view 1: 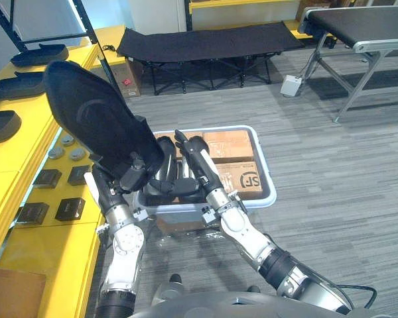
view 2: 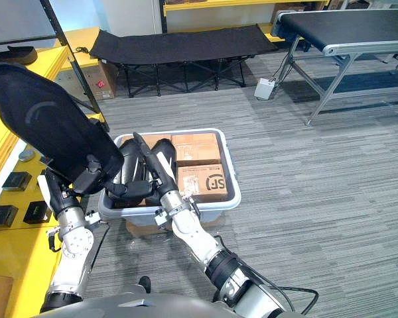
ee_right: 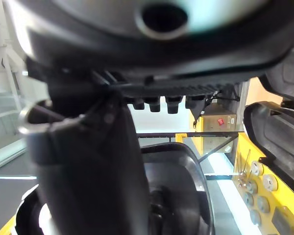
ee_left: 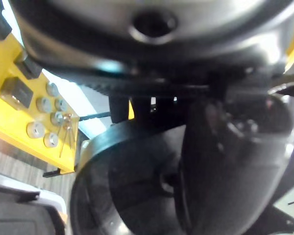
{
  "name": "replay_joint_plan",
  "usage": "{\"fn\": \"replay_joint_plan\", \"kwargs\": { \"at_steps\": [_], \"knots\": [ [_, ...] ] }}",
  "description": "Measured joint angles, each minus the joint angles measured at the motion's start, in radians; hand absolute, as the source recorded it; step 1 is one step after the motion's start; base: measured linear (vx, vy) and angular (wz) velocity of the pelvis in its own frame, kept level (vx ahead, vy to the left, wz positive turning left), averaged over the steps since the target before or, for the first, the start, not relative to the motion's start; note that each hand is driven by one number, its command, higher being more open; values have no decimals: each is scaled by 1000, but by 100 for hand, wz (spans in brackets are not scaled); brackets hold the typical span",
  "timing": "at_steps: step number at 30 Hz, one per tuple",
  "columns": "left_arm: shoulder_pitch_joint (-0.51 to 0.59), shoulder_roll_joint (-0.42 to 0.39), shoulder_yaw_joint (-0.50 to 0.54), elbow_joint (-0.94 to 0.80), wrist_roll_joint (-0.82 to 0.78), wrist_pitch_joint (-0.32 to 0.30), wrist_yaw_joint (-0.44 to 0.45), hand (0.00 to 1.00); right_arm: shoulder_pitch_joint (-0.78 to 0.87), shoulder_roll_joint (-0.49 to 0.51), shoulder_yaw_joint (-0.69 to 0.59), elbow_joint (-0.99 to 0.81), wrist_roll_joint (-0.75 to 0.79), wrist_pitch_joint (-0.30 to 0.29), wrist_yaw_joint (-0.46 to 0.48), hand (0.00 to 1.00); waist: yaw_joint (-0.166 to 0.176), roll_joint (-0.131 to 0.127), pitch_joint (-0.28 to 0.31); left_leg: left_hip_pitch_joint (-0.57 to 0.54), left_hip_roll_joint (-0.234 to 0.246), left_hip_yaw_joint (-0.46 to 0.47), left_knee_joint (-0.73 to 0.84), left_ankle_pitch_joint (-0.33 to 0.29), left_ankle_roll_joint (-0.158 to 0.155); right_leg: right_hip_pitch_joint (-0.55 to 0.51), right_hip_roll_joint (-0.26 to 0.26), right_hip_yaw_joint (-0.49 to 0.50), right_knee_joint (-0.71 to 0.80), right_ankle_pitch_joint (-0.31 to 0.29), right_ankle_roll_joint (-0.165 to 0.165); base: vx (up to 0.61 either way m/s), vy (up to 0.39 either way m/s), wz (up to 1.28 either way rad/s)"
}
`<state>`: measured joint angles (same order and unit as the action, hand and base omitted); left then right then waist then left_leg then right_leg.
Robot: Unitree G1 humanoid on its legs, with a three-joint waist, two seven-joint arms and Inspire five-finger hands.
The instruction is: Walk over and take three plastic housings, then place them on the shelf
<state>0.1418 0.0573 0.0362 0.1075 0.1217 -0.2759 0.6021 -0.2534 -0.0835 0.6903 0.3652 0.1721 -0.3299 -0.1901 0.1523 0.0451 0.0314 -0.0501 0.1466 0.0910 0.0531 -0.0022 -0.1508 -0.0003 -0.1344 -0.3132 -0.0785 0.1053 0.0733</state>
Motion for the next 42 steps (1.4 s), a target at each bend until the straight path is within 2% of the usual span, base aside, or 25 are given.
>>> {"fn": "replay_joint_plan", "kwargs": {
  "at_steps": [6,11,15,19,21,24,27,31,33,34,36,37,38,39,40,42],
  "knots": [
    [80,-6,83,-29,-27,-12,-22,0,98,-59,-45,-69,49,41,67,100,2,1,0,0,0,0,0,-2,1,-6,0,-7,0,-9,-3,6,1,0],
    [184,-48,170,-137,-192,-78,-108,0,158,-109,-213,-69,94,82,154,100,10,1,0,0,-1,0,4,-7,-1,0,0,-9,0,-10,-2,29,7,0],
    [228,-61,223,-191,-201,-80,-140,0,157,-120,-301,-70,158,106,249,100,23,2,0,0,-1,-10,15,-15,3,12,-1,-22,0,-12,-1,8,4,8],
    [247,-72,283,-244,-235,-80,-191,0,155,-123,-310,-70,196,109,338,100,51,1,-1,-15,-14,-86,15,-17,7,30,-4,-84,0,-30,2,-17,-2,43],
    [267,-97,331,-286,-275,-80,-219,0,155,-118,-297,-60,187,114,387,100,88,2,-1,-17,-20,-133,15,-17,7,56,-4,-127,0,-41,6,26,-4,51],
    [301,-112,368,-325,-324,-81,-246,0,151,-118,-287,-56,187,118,428,100,124,-4,-8,-52,-34,-212,31,-13,2,76,-4,-200,0,-56,12,36,-16,74],
    [349,-138,387,-347,-360,-81,-262,0,140,-114,-263,-22,187,118,427,100,165,-14,-15,-65,-50,-269,37,-10,-2,101,-8,-254,0,-72,20,57,-2,60],
    [398,-151,388,-348,-369,-82,-278,0,120,-105,-235,-5,184,117,415,100,196,-16,-15,-74,-67,-303,50,-11,-1,124,-15,-286,1,-81,27,35,12,33],
    [408,-154,372,-348,-370,-82,-303,0,113,-103,-232,-6,184,116,403,100,199,-17,-17,-93,-79,-329,71,-15,4,132,-19,-319,10,-91,32,19,10,50],
    [409,-153,355,-348,-388,-82,-346,0,112,-102,-228,-9,177,116,370,100,191,-18,-18,-116,-90,-356,83,-15,5,145,-20,-357,18,-100,37,20,-4,87],
    [408,-153,317,-348,-390,-82,-404,0,112,-98,-228,-10,148,118,323,100,193,-21,-19,-140,-103,-373,59,8,45,150,-33,-426,46,-125,40,-11,0,99],
    [408,-153,306,-348,-391,-82,-421,0,112,-98,-228,-10,148,119,310,100,185,-21,-19,-147,-102,-355,48,21,67,154,-39,-454,56,-131,43,-22,20,128],
    [405,-150,285,-348,-391,-83,-455,0,112,-100,-233,-10,147,122,286,100,164,-20,-18,-156,-95,-293,22,48,106,164,-51,-513,71,-142,49,4,59,138],
    [405,-146,259,-351,-391,-83,-482,0,112,-105,-237,-10,145,128,267,100,160,-9,-21,-152,-89,-262,-11,97,92,164,-61,-534,97,-149,55,10,93,129],
    [404,-140,243,-355,-391,-83,-494,0,112,-108,-241,-10,121,130,257,100,170,-4,-24,-149,-92,-271,-35,124,50,162,-70,-533,114,-159,67,18,144,70],
    [407,-132,226,-368,-389,-83,-507,0,105,-106,-243,-10,79,139,248,100,176,-2,-23,-146,-106,-276,-50,142,44,159,-91,-533,135,-164,69,7,137,27]
  ]
}}
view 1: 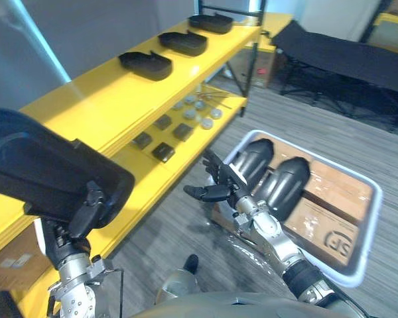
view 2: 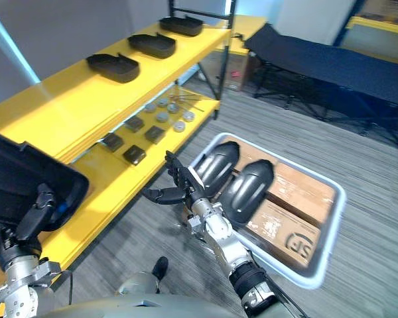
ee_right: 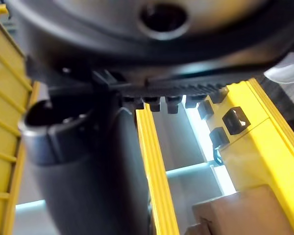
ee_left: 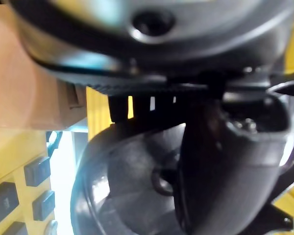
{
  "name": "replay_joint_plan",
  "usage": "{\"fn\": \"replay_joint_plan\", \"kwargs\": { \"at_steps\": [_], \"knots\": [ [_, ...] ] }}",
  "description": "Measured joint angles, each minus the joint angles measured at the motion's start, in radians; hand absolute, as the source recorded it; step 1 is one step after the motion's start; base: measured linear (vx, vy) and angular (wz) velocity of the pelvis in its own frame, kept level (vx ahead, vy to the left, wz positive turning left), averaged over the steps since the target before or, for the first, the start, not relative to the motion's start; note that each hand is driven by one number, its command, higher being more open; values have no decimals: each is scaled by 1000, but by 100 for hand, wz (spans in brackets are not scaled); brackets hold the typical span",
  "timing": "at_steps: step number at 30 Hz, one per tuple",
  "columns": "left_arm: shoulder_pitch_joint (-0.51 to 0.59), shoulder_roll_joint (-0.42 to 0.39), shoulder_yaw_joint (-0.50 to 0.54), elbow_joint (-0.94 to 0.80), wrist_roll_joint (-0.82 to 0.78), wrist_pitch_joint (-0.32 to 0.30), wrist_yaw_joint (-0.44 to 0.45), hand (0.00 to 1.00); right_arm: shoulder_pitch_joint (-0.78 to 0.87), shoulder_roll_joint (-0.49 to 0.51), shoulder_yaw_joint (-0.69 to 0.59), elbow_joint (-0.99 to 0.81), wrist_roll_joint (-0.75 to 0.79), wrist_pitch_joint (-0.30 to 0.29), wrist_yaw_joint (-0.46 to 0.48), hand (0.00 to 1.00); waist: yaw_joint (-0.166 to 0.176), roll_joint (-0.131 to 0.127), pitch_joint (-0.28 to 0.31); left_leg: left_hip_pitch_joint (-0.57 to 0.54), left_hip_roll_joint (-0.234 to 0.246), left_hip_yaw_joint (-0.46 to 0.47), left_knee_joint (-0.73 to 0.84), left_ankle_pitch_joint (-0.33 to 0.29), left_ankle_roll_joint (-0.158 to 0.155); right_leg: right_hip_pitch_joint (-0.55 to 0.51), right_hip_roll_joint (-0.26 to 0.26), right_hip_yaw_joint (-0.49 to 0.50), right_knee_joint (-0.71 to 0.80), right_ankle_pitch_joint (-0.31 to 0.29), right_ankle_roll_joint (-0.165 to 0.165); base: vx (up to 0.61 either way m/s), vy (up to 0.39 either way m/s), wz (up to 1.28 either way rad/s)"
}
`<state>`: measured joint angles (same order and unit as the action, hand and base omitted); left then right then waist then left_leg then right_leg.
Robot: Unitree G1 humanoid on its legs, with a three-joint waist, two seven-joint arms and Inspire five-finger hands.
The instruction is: Walk over and take three plastic housings, then place them on the shelf
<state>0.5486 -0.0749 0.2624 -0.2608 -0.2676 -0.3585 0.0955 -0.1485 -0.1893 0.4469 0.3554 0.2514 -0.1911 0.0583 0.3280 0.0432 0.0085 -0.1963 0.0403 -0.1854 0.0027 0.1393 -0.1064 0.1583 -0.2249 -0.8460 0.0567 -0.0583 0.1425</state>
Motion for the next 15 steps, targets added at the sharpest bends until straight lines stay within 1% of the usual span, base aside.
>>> {"fn": "replay_joint_plan", "kwargs": {
  "at_steps": [2,3,4,5,6,7,8,9,10,11,12,13,14,15],
  "knots": [
    [-3,11,-20,-26,0,0,-23,0,1,2,-6,-1,-7,0,0,100,-9,0,0,14,-23,-9,-11,7,9,6,-32,1,37,-9,0,-20,125,29],
    [-15,31,-37,-38,-1,0,-59,0,7,-1,-29,-10,-7,0,-1,100,-29,2,1,14,-42,-31,-12,2,22,5,-59,13,88,-28,0,-30,108,54],
    [-27,48,-46,-40,0,1,-82,0,15,-3,-46,-17,-9,0,-5,100,-38,7,1,14,-52,-49,-12,5,26,0,-74,41,126,-34,-4,-29,145,101],
    [-61,102,-68,-41,1,6,-132,0,42,-9,-84,-35,-9,-1,-22,100,-69,19,5,13,-68,-86,-4,4,27,-17,-102,142,233,-48,-30,-17,114,136],
    [-107,182,-87,-41,-1,10,-185,0,79,-12,-124,-58,-11,-1,-42,100,-104,16,7,16,-75,-114,-4,9,35,-58,-126,272,373,-57,-51,-14,83,140],
    [-125,214,-92,-41,-3,11,-203,0,90,-13,-136,-61,-11,-3,-46,100,-117,17,8,16,-79,-131,-5,13,41,-82,-128,323,425,-53,-60,-16,-56,149],
    [-176,292,-103,-38,-10,12,-244,0,117,-8,-167,-67,-11,-6,-48,100,-157,28,16,15,-78,-172,-11,15,44,-124,-94,474,485,-139,-82,-23,-109,122],
    [-208,332,-108,-35,-39,13,-271,0,140,-11,-182,-80,-11,-14,-40,100,-178,24,15,13,-77,-174,-18,24,53,-140,-62,557,459,-181,-79,-33,-119,108],
    [-217,342,-108,-36,-58,12,-279,0,148,-13,-187,-89,-10,-17,-30,100,-183,21,17,11,-78,-167,-22,32,54,-148,-55,577,430,-182,-77,-61,-113,57],
    [-232,356,-105,-36,-91,13,-279,0,151,-13,-196,-102,-9,-36,-4,100,-192,6,25,-1,-84,-130,-23,42,51,-167,-51,582,358,-173,-69,-82,-105,22],
    [-238,357,-103,-36,-97,13,-276,0,150,-15,-200,-112,-9,-40,10,100,-190,-1,29,-9,-86,-110,-22,50,42,-180,-52,576,341,-186,-63,-127,-156,7],
    [-232,343,-104,-34,-112,13,-268,0,136,-32,-199,-127,-10,-45,38,100,-185,2,34,-29,-77,-89,-21,59,31,-180,-46,577,302,-221,-11,-161,-174,-14],
    [-221,315,-107,-33,-119,15,-268,0,108,-63,-198,-129,-10,-52,62,100,-177,47,54,-45,-45,-76,-23,59,28,-197,-11,573,282,-204,-4,-171,-165,-17],
    [-218,307,-109,-33,-119,15,-273,0,97,-80,-198,-129,-10,-55,68,100,-171,65,64,-51,-26,-68,-23,58,27,-201,8,572,274,-200,-6,-221,-178,-7]
  ]
}}
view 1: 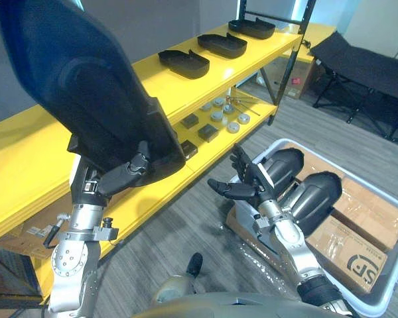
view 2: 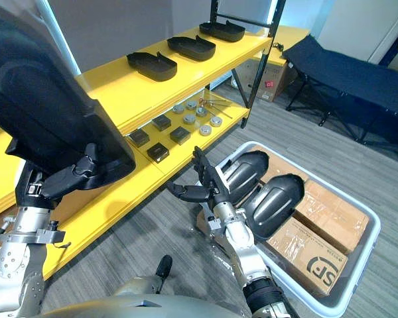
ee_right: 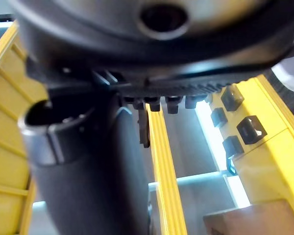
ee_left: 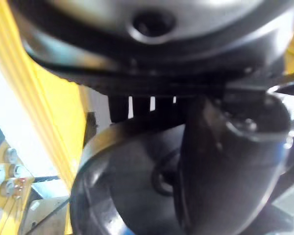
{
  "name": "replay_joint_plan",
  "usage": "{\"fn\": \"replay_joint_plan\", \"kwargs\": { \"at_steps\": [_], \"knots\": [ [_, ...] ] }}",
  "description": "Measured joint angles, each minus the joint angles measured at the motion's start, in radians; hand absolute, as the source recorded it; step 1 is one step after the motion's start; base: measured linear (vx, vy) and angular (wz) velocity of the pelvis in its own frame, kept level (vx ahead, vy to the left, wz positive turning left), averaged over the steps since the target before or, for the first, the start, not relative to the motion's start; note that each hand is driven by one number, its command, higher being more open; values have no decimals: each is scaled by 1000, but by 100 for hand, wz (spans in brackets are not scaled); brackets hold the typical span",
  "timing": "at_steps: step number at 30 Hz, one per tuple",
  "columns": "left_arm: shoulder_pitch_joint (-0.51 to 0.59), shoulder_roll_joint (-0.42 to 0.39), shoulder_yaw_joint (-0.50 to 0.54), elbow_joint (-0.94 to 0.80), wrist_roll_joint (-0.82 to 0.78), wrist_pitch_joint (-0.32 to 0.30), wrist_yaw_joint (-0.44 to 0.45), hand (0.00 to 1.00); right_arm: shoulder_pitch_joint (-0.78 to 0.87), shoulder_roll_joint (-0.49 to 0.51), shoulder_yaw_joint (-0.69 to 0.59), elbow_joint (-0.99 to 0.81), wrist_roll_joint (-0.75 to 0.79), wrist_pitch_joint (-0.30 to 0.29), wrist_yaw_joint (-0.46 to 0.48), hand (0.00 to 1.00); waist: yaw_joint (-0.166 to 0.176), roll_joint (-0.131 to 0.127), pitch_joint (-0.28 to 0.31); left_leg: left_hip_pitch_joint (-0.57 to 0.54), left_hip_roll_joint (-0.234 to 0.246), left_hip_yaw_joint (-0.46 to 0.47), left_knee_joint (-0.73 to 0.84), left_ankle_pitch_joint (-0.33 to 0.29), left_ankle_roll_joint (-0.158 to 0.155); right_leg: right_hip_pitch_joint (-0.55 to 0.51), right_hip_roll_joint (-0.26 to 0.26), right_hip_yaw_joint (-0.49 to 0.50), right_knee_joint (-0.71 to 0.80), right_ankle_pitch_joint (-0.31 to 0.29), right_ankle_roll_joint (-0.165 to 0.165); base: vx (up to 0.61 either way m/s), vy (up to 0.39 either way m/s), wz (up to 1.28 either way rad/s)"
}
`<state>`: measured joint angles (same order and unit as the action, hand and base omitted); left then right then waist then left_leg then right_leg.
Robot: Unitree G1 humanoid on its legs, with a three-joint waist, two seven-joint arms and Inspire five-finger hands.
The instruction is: Walk over and take three plastic housings, then place them on the shelf
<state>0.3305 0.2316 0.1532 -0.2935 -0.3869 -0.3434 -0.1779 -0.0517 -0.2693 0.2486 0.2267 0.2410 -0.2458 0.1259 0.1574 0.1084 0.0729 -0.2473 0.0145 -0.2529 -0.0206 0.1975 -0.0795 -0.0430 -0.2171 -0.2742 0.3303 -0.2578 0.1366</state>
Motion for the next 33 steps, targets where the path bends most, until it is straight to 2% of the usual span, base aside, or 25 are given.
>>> {"fn": "replay_joint_plan", "kwargs": {
  "at_steps": [1,3,4,5,7,11,14,15,16,17,18,19,20,21,22,23,24,25,26,27,29,30,31,32,33],
  "knots": [
    [12,-4,-2,-1,-4,0,-15,0,-23,-22,0,0,0,0,13,100,9,17,11,-27,40,14,-1,-39,-12,-14,25,-22,-24,18,-28,-163,-108,5],
    [17,-5,-1,-1,-6,0,-17,0,-37,-23,-2,0,1,-1,17,100,15,-11,28,-35,43,52,38,-42,-1,-18,17,-26,-37,25,-39,-75,-63,-2],
    [20,-5,-1,-1,-8,-1,-16,0,-45,-23,-1,-1,1,-1,18,100,21,-6,25,-25,42,66,61,-37,-2,-19,18,-28,-36,25,-37,12,-67,-3],
    [21,-6,0,1,-9,-2,-16,0,-57,-16,-4,-6,5,-5,17,100,18,-9,26,-14,49,84,44,-23,-20,-23,20,-37,-29,30,-32,35,-77,3],
    [23,-16,1,3,-9,-2,-12,0,-81,-8,-6,-6,16,-6,17,100,14,-26,38,-12,46,87,35,-4,-35,-28,13,-38,-29,40,-14,53,-35,2],
    [22,-37,1,18,-8,-1,-8,0,-90,9,-21,-6,22,-7,20,100,14,-29,43,5,-5,93,57,-26,-16,8,-30,-50,-32,42,2,84,15,8],
    [23,-37,9,18,-8,-1,2,0,-90,17,-22,-5,50,-6,23,100,21,-22,54,12,-58,109,162,-111,10,66,-81,-55,-32,27,26,61,112,5],
    [23,-37,21,18,-8,-1,0,0,-89,30,-26,-4,52,-7,25,100,22,-20,56,9,-80,113,209,-146,23,83,-102,-60,-26,14,17,43,158,7],
    [23,-36,30,17,-8,-1,-5,0,-87,37,-29,-4,52,-7,26,100,22,-20,56,9,-92,113,228,-165,30,94,-114,-67,-22,2,0,36,158,21],
    [23,-36,47,10,-9,-1,-19,0,-78,48,-37,-4,52,-7,31,100,22,-34,63,11,-116,112,254,-191,43,117,-140,-85,-18,-10,-23,42,143,27],
    [20,-37,57,5,-9,-1,-31,0,-71,51,-44,-6,52,-7,34,100,18,-30,61,11,-128,110,270,-205,52,130,-145,-92,8,-5,-30,72,145,47],
    [8,-46,62,6,-9,0,-48,0,-54,47,-52,-6,52,-8,38,100,17,-11,61,3,-133,88,305,-222,65,76,-165,-94,167,27,-113,58,163,62],
    [8,-46,66,0,-9,-1,-63,0,-26,52,-59,-6,51,-8,38,100,10,-8,59,10,-141,61,309,-226,71,-19,-195,-74,358,113,-245,59,156,65],
    [10,-44,73,-5,-9,-1,-71,0,-16,55,-62,-6,51,-8,38,100,6,-4,55,20,-142,54,303,-227,74,-61,-207,-52,433,172,-290,82,150,65],
    [11,-40,83,-11,-7,-1,-74,0,1,71,-61,-6,49,-8,42,100,1,-22,56,40,-143,35,278,-228,83,-119,-213,8,519,312,-270,163,81,49],
    [10,-40,91,-13,-7,-2,-71,0,4,82,-61,-6,49,-8,43,100,-3,-35,59,56,-142,25,263,-222,100,-145,-210,37,557,370,-235,186,63,39],
    [11,-40,96,-12,-7,-2,-64,0,-1,98,-61,-6,50,-8,48,100,3,-44,66,65,-143,23,263,-221,114,-167,-201,49,580,313,-218,226,79,12],
    [19,-49,97,-8,-7,0,-38,0,-13,110,-60,-7,52,-8,66,100,11,-54,64,75,-139,18,268,-225,130,-184,-162,61,553,192,-140,168,70,2],
    [26,-59,95,-7,-6,2,-20,0,-26,108,-59,-15,61,-8,85,100,14,-54,65,94,-133,14,259,-227,131,-175,-113,60,455,117,-84,146,66,5],
    [26,-60,92,-8,-6,3,-12,0,-28,103,-59,-31,62,-8,87,100,18,-54,65,103,-132,9,256,-233,124,-168,-88,58,396,93,-59,83,21,11],
    [25,-71,71,-8,-7,1,13,0,-36,74,-54,-135,128,-8,98,100,20,-56,64,140,-144,-26,234,-238,119,-147,14,82,195,65,-36,116,-54,47],
    [27,-72,68,-8,-7,-3,12,0,-46,64,-50,-170,146,-15,101,100,13,-63,59,140,-153,-43,228,-238,119,-140,44,108,133,67,-42,94,-98,74],
    [29,-71,68,-8,-6,-3,8,0,-55,60,-50,-186,160,-22,107,100,7,-69,55,136,-163,-59,223,-238,119,-140,53,113,94,68,-53,57,-128,84],
    [31,-68,70,-8,-5,-3,2,0,-76,56,-49,-205,178,-32,114,100,5,-95,45,134,-189,-80,212,-237,118,-136,51,111,27,74,-70,135,-232,94],
    [38,-84,67,-6,-4,-2,-4,0,-99,46,-47,-203,179,-32,115,100,3,-100,41,139,-194,-100,208,-240,113,-112,53,101,3,118,-82,148,-235,88]
  ]
}}
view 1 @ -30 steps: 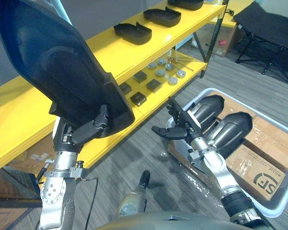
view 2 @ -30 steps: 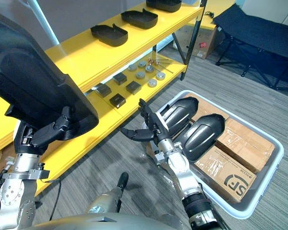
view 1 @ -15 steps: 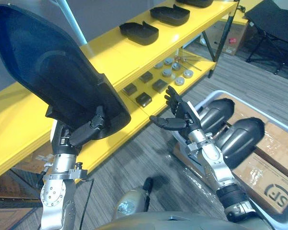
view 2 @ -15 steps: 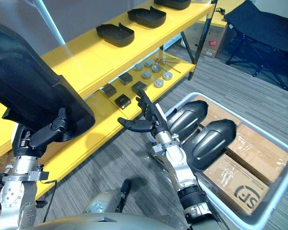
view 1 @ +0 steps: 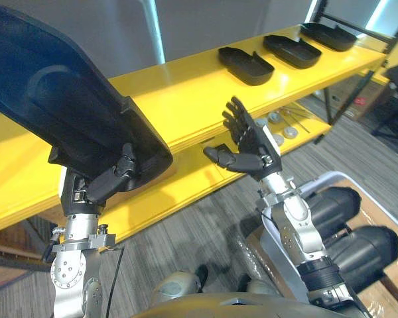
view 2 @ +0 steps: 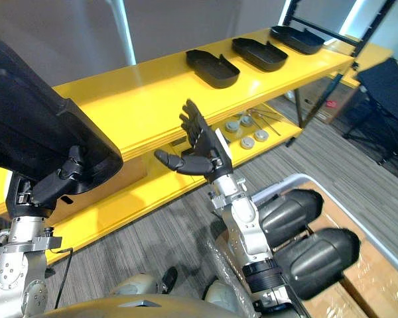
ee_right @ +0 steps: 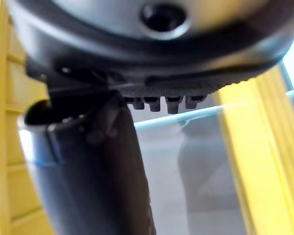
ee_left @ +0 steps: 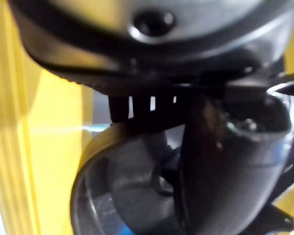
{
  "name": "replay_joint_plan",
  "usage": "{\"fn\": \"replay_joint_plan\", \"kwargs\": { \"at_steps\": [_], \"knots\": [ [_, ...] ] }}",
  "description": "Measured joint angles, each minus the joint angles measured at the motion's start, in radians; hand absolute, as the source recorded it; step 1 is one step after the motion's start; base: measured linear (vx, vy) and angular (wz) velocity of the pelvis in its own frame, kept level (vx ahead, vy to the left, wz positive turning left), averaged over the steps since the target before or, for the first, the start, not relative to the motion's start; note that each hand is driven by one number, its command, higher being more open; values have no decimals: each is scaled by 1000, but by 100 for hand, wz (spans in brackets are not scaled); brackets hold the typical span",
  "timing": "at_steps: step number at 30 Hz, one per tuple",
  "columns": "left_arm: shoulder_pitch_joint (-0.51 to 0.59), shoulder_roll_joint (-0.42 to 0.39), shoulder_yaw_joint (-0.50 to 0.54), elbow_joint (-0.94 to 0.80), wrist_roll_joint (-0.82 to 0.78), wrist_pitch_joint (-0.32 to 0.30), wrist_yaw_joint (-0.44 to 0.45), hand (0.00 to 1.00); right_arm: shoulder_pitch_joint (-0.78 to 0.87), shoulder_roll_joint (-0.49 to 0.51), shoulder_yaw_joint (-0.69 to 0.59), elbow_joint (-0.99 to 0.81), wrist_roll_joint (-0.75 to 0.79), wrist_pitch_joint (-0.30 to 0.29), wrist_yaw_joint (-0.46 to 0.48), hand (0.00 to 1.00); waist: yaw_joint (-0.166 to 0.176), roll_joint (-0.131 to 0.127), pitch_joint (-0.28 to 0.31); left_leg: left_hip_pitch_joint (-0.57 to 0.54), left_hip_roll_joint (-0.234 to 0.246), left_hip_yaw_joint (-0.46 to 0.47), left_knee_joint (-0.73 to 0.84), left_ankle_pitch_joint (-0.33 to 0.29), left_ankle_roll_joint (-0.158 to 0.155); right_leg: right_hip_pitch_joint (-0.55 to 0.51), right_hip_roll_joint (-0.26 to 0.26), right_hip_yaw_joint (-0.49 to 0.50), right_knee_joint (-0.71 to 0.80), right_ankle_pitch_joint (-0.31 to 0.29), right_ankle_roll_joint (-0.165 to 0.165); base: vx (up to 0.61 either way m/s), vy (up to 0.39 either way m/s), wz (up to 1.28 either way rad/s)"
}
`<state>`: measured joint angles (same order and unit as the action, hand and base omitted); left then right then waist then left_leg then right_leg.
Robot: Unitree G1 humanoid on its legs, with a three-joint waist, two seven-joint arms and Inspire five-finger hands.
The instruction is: Walk over and take three plastic housings, then place them on the shelf
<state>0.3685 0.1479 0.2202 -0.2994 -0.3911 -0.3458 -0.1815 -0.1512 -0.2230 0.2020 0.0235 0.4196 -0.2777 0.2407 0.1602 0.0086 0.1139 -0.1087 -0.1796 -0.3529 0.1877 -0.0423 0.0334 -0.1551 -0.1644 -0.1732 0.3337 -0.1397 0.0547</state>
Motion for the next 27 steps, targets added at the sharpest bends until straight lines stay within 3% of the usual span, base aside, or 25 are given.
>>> {"fn": "replay_joint_plan", "kwargs": {
  "at_steps": [1,3,5,7,8,9,10,12,13,14,15,16,17,18,19,21,24,27],
  "knots": [
    [8,-8,3,0,0,-1,-6,0,-8,-7,4,3,0,0,-1,100,5,6,-3,1,6,-9,-2,-2,-4,9,5,-13,-11,2,-2,151,-191,60],
    [39,-12,20,-7,0,-2,-24,0,-25,-15,21,15,-1,8,-1,100,47,16,-8,6,42,-18,-19,7,-31,40,35,-54,-71,36,-22,165,-154,29],
    [39,-19,26,-7,0,-2,-27,0,-25,-17,24,27,-2,14,-3,100,56,15,-9,-10,60,-20,-26,11,-38,64,44,-105,-96,38,-33,202,-140,69],
    [33,-21,24,-7,0,-2,-44,0,-23,-20,8,47,-2,16,-9,100,31,16,-9,-30,122,140,-24,-11,-3,95,38,-187,-111,30,-46,158,-79,118],
    [23,-21,13,-7,0,-2,-59,0,-16,-26,-22,54,-2,17,-17,100,13,21,-11,-51,170,272,2,-13,1,111,33,-232,-112,27,-51,92,-27,108],
    [18,-21,5,-7,0,-2,-65,0,-11,-29,-40,54,-3,17,-20,100,9,26,-14,-57,188,322,2,-7,-7,116,32,-244,-111,27,-51,110,29,108],
    [11,-21,-11,-7,0,-2,-67,0,-9,-36,-75,55,-3,17,-25,100,7,30,-17,-53,189,363,-9,14,-19,122,23,-246,-112,26,-51,114,135,73],
    [5,-24,-29,-3,2,-2,-61,0,-18,-38,-118,55,-2,16,-26,100,1,26,-17,-63,150,358,-4,50,-31,134,-5,-244,-133,27,-48,86,163,59],
    [1,-28,-40,-1,11,-1,-50,0,-25,-40,-134,55,-1,16,-27,100,-6,23,-17,-88,115,347,37,68,-56,153,-37,-242,-166,38,-32,31,146,36],
    [-3,-34,-43,0,23,-2,-38,0,-35,-35,-134,54,-1,15,-29,100,-4,14,-8,-134,118,348,125,24,-48,169,-65,-237,-191,57,-2,29,204,16],
    [-5,-33,-43,0,32,-4,-31,0,-40,-32,-130,55,-1,15,-31,100,1,33,-12,-137,155,350,147,5,-43,173,-66,-233,-190,60,1,11,171,-14],
    [0,-33,-45,4,59,-3,-20,0,-42,-26,-112,55,-1,11,-42,100,0,52,-22,-114,241,341,104,31,-93,177,-54,-220,-181,63,8,23,261,-38],
    [6,-35,-47,7,76,-3,-12,0,-43,-19,-101,55,-1,10,-54,100,6,72,-35,-68,273,287,30,30,-142,174,-57,-191,-178,65,29,33,391,-71],
    [9,-30,-49,7,93,-1,1,0,-52,-7,-79,54,-1,7,-61,100,6,82,-42,-28,257,263,-13,-4,-150,167,-79,-148,-185,77,60,27,384,-70],
    [7,-23,-49,7,95,2,6,0,-53,9,-71,54,-1,5,-64,100,-1,69,-36,-23,235,272,-15,-3,-147,165,-94,-135,-191,86,71,4,301,-68],
    [17,15,-46,6,97,19,8,0,-50,48,-42,56,-4,6,-77,100,-11,31,-14,14,186,346,-14,-18,-109,175,-146,-86,-227,132,93,-47,240,-71],
    [40,42,-12,6,123,68,8,0,-43,80,-9,52,3,6,-74,100,-1,26,-16,53,187,454,6,-63,-83,171,-156,-76,-254,193,80,-106,229,-103],
    [46,57,24,-5,127,94,11,0,-25,98,28,50,-2,5,-74,100,-16,16,-23,62,200,517,2,-77,-75,148,-156,-94,-259,178,58,-87,69,-73]
  ]
}}
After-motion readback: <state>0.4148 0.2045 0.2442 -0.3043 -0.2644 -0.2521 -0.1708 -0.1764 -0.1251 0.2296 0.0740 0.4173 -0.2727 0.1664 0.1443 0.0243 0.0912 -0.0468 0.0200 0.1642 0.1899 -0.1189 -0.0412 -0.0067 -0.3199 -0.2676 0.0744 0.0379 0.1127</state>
